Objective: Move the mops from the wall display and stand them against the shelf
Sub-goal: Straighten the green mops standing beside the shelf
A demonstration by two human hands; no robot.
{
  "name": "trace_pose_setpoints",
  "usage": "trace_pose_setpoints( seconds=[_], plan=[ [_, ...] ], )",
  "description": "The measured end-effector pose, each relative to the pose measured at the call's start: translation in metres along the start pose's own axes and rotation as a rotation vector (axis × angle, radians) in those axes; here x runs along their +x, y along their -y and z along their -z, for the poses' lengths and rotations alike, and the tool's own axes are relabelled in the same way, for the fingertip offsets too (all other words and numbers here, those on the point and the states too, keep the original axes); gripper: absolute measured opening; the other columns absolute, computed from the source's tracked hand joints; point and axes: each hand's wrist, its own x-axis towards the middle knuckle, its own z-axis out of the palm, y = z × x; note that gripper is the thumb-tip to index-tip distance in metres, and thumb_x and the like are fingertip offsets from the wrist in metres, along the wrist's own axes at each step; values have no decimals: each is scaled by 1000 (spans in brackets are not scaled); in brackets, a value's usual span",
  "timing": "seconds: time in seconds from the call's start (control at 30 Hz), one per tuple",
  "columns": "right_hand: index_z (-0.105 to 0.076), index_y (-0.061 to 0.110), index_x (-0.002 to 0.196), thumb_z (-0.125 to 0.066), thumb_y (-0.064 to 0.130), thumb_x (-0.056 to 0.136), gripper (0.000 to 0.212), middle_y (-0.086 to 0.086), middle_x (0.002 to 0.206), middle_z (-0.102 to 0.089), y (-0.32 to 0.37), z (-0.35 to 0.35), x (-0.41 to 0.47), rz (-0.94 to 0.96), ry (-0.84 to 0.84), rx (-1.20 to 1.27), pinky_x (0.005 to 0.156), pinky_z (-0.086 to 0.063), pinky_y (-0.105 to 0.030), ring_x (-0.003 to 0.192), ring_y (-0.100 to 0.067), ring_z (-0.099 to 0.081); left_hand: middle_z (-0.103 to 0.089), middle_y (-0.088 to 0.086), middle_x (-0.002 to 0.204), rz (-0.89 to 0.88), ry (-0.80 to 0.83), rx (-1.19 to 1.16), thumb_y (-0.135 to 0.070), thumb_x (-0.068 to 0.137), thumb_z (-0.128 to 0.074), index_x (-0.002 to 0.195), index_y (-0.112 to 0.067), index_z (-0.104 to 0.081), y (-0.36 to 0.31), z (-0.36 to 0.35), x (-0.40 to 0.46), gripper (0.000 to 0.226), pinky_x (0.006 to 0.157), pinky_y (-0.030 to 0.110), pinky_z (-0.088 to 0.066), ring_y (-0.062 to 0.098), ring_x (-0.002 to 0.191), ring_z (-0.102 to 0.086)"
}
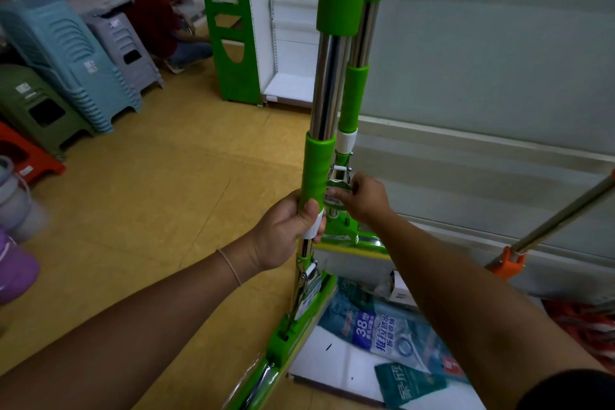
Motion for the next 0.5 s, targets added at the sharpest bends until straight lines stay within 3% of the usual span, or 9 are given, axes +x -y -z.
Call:
trace_pose_setpoints(
  seconds=[0.23,0.33,0.43,0.5],
  plan=[
    [-44,18,75,-75,49,80,44,0,68,-51,12,-13,-5,-50,-19,-5,48,-25,-28,60,-15,-48,-47,11,76,-9,5,9,-80,67,-55,95,-9,-47,-2,2,2,77,66,27,-45,18,65,-48],
    [-53,10,99,-69,38,86,34,-12,97,-63,11,-22,-22,-144,47,-127,64,-40,-29,88,-31,-61,-46,12,77,-1,5,8,-76,72,-55,94,-4,-44,-3,2,5,76,66,30,-45,21,66,-47],
    [-60,7,113,-63,18,85,30,-15,114,-66,5,-28,-48,-77,356,-344,82,-52,-34,106,-32,-63,-45,13,79,6,9,8,-65,80,-54,94,-5,-45,-3,2,5,62,68,38,-44,23,69,-45],
    [-56,9,131,-66,12,84,48,-13,129,-63,3,-28,-65,4,660,-347,97,-51,-35,117,-28,-61,-45,13,79,10,15,-3,-67,77,-56,93,-7,-46,-3,2,5,63,68,38,-44,23,69,-45]
  ],
)
